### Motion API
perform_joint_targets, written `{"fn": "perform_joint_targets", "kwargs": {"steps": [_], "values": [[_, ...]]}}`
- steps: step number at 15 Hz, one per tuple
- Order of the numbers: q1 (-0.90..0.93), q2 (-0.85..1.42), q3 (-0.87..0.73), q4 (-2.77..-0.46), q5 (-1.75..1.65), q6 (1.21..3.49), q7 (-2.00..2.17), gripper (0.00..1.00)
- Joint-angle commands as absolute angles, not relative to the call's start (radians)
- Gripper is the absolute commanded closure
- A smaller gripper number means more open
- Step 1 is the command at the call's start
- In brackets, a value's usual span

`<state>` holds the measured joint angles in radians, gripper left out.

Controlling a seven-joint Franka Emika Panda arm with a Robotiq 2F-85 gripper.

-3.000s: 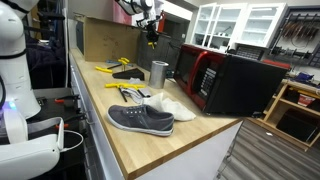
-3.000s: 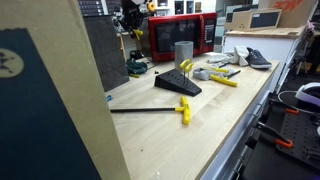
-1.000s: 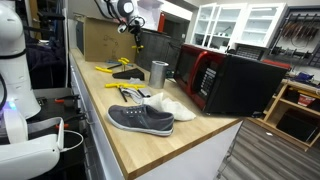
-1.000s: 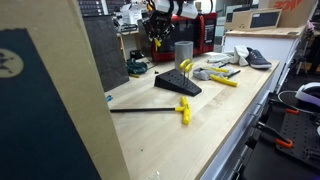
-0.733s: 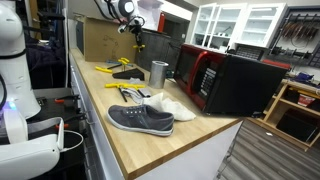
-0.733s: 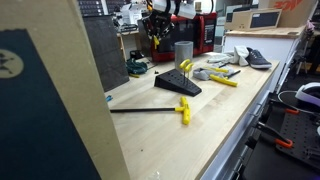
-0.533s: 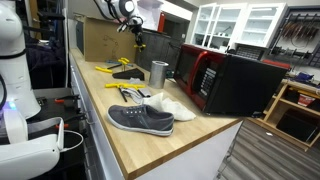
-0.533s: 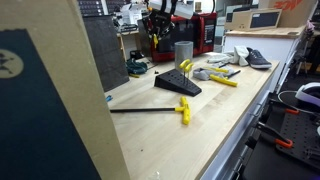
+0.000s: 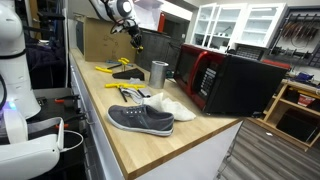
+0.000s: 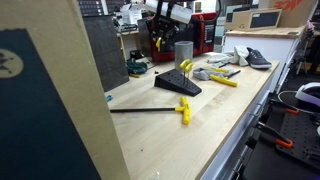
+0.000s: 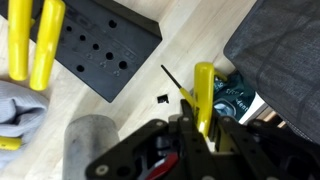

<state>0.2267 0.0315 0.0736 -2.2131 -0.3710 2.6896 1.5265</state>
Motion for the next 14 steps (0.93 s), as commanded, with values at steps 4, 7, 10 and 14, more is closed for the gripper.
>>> {"fn": "perform_joint_targets", "kwargs": {"steps": [4,7,10,14], "values": [[0.189,-0.077,0.106,-2.334,-0.379,2.692,1.696,0.96],[0.166,-0.116,0.127,-2.386,-0.373,2.682,1.720,0.96],[0.141,-0.146,0.147,-2.434,-0.366,2.681,1.734,0.96],[0.104,-0.165,0.167,-2.478,-0.368,2.680,1.749,0.96]]}}
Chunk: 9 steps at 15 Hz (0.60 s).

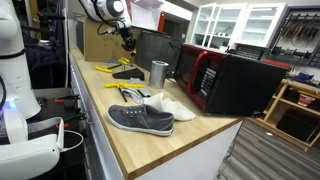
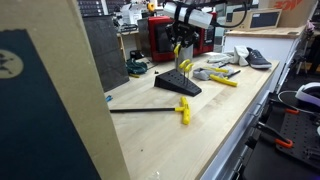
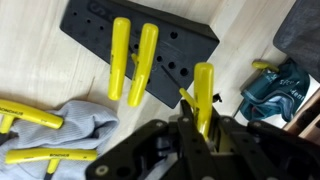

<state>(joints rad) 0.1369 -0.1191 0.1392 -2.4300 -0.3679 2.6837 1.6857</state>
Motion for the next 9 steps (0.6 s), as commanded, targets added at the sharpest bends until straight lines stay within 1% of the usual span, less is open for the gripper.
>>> {"fn": "perform_joint_targets", "kwargs": {"steps": [1,9], "values": [[0.095,-0.166,0.172,-2.485,-0.371,2.678,1.755,0.96],[0.076,-0.147,0.184,-2.509,-0.338,2.700,1.761,0.96]]}}
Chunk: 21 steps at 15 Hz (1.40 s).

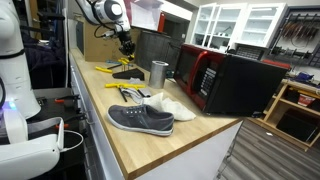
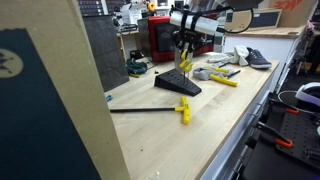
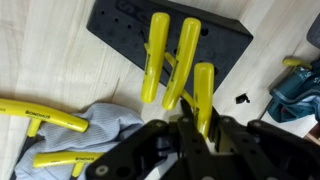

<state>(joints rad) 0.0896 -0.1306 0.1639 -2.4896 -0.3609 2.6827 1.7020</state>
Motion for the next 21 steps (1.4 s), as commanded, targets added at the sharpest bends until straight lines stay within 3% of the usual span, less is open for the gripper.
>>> {"fn": "perform_joint_targets", "kwargs": {"steps": [1,21], "values": [[0.073,-0.146,0.185,-2.511,-0.338,2.709,1.766,0.96],[0.063,-0.073,0.179,-2.490,-0.338,2.821,1.812,0.96]]}}
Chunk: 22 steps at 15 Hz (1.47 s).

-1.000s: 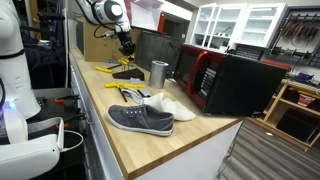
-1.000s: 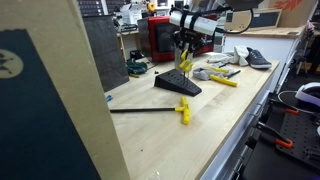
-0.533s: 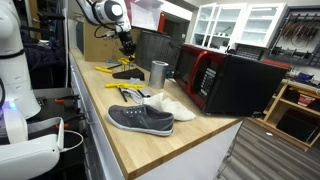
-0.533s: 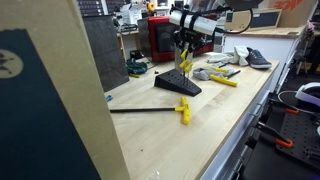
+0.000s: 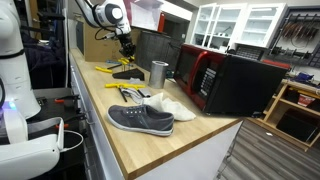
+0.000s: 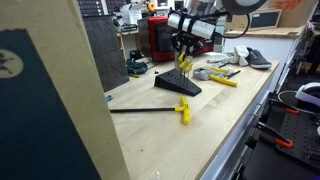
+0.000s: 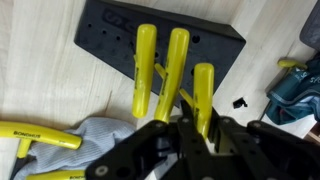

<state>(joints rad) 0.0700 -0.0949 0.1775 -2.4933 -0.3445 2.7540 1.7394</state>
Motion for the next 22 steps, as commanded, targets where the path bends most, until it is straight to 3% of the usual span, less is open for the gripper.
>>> {"fn": "perform_joint_targets", "kwargs": {"steps": [1,11,22], "values": [[0.063,-0.069,0.177,-2.489,-0.328,2.831,1.809,0.96],[0.106,-0.082,0.179,-2.486,-0.036,2.825,1.731,0.96],[0.091,-0.117,0.184,-2.481,-0.114,2.743,1.753,0.96]]}}
